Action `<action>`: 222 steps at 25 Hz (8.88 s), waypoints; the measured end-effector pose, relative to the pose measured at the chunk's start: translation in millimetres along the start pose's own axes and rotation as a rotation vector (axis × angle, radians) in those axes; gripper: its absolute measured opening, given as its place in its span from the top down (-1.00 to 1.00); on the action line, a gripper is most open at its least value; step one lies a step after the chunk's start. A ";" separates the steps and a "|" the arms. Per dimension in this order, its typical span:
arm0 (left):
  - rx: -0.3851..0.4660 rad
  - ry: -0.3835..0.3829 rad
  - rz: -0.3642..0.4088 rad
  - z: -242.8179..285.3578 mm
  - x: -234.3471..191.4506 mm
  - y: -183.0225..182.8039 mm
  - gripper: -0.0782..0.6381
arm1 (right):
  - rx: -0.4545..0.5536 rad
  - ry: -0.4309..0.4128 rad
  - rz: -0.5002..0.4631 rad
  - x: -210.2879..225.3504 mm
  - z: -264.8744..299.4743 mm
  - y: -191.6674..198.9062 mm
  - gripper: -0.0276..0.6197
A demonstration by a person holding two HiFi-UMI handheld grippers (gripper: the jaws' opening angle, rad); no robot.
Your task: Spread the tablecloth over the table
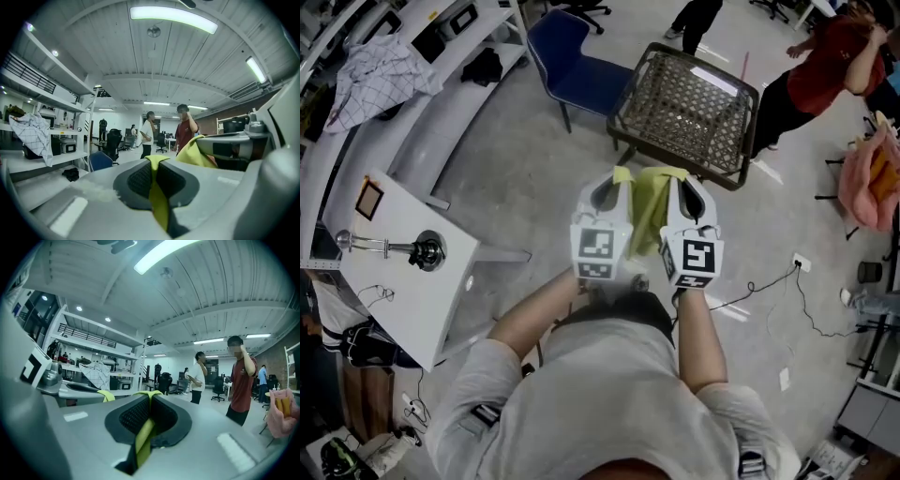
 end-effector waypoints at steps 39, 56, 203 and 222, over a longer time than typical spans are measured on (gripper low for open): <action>-0.086 -0.655 -0.124 178.8 -202.8 -3.0 0.71 | -0.017 -0.794 -0.009 -37.8 404.5 -3.1 0.88; -0.060 -0.515 -0.226 306.1 -289.8 -25.3 0.71 | -0.078 -0.602 -0.072 40.6 564.8 -36.1 0.87; 0.395 0.020 0.050 747.7 -134.9 -324.6 0.71 | 0.379 0.146 -0.135 604.6 583.4 -120.5 0.88; 0.069 -0.064 0.056 720.0 -188.3 -206.4 0.71 | 0.108 0.530 -0.109 712.9 363.0 -28.2 0.87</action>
Point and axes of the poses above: the fingertips, and each gripper's own axes: z forward along the fingers, x to its right, y out of its underside, the point moved 7 cm from there along -z, backward along the fingers, and after that the axes turned 1 degree about -y, right-handed, at the moved point
